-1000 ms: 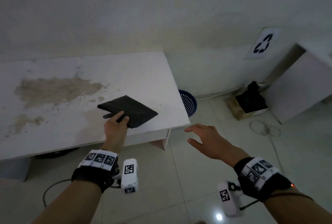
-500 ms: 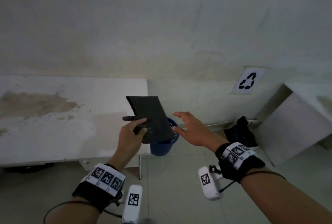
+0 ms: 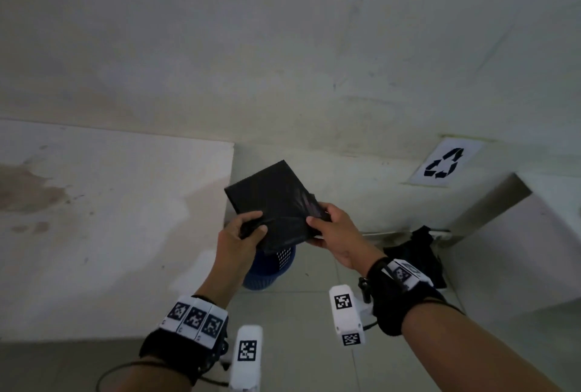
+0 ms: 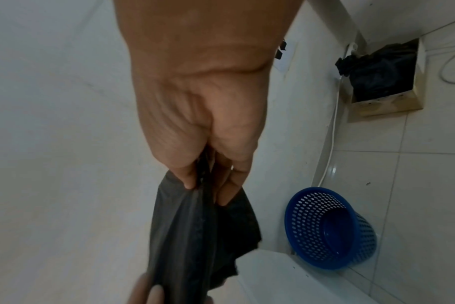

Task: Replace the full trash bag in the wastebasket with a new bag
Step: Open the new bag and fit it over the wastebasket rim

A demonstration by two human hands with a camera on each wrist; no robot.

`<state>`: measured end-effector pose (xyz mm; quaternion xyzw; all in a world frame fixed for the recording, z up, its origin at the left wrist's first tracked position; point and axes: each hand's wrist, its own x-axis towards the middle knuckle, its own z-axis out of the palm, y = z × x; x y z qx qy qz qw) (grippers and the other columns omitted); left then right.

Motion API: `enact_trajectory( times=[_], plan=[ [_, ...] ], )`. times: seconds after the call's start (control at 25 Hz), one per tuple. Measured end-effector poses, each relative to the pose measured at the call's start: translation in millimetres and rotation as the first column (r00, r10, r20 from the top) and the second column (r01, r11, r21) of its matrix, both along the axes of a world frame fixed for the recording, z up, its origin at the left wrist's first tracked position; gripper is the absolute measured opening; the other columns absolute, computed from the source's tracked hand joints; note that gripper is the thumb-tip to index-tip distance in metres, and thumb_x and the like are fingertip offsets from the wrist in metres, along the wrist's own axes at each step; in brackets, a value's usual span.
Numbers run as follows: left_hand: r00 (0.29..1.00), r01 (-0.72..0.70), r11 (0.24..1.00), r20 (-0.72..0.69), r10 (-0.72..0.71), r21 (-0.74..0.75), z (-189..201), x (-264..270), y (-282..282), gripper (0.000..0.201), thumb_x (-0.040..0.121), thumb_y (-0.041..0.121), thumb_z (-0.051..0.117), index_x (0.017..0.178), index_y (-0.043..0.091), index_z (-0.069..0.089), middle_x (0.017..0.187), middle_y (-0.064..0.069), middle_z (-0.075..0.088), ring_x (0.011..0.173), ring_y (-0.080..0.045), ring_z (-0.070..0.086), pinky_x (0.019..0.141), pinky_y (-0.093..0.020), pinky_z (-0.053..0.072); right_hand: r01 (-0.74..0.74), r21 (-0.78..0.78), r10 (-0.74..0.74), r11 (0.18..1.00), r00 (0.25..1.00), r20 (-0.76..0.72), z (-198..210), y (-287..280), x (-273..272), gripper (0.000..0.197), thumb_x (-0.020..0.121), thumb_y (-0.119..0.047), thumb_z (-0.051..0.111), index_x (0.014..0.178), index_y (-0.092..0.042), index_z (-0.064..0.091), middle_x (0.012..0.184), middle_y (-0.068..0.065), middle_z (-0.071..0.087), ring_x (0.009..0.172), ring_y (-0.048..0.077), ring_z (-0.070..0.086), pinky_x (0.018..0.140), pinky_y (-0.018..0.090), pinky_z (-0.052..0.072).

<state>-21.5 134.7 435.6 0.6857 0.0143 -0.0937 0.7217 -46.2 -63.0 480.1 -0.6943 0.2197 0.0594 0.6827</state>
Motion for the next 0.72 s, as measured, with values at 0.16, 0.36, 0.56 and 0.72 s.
enact_trajectory(
  times=[0.16,0.36,0.56,0.72],
  plan=[
    [0.958,-0.073,0.995,-0.283,0.050,-0.074,-27.3,31.9,-43.4,0.026,0.091,0.017,0.066,0.113,0.014,0.053,0.120,-0.011,0.060,0.103,-0.028,0.062,0.069,-0.040,0.058,-0.058,-0.089,0.065,0.994,0.995,0.076,-8.8,-42.3,41.5,0.029,0.094,0.001,0.052,0.111,-0.022,0.059,0.116,0.008,0.063,0.097,0.019,0.064,0.074,0.031,0.057],
    [0.928,-0.099,0.985,-0.369,0.040,-0.143,-37.7,64.4,-66.8,0.056,0.088,0.022,0.069,0.137,0.020,0.041,0.130,-0.007,0.057,0.109,-0.025,0.061,0.075,-0.041,0.057,-0.187,-0.202,0.218,0.961,0.965,0.146,-19.3,-84.0,64.6,0.027,0.093,0.002,0.054,0.105,-0.021,0.062,0.104,0.002,0.067,0.093,0.013,0.065,0.075,0.023,0.055],
    [0.869,-0.183,0.938,-0.495,0.015,-0.293,-25.2,84.9,-95.5,0.068,0.087,0.070,0.040,0.144,0.033,0.038,0.138,0.003,0.051,0.122,-0.023,0.051,0.101,-0.052,0.039,-0.323,-0.511,0.476,0.797,0.856,0.203,-45.7,-126.2,102.0,0.025,0.087,0.007,0.059,0.083,-0.018,0.055,0.080,-0.011,0.063,0.075,0.002,0.059,0.070,0.013,0.046],
    [0.813,-0.374,0.885,-0.557,0.167,-0.279,-36.7,91.8,-131.4,0.086,0.067,0.083,0.052,0.134,0.030,0.051,0.132,0.002,0.058,0.121,-0.024,0.054,0.092,-0.054,0.048,-0.415,-0.569,0.609,0.710,0.768,0.200,-89.8,-166.4,125.8,0.046,0.086,0.011,0.056,0.085,-0.035,0.055,0.086,-0.022,0.063,0.081,-0.007,0.059,0.072,0.009,0.044]
  ],
)
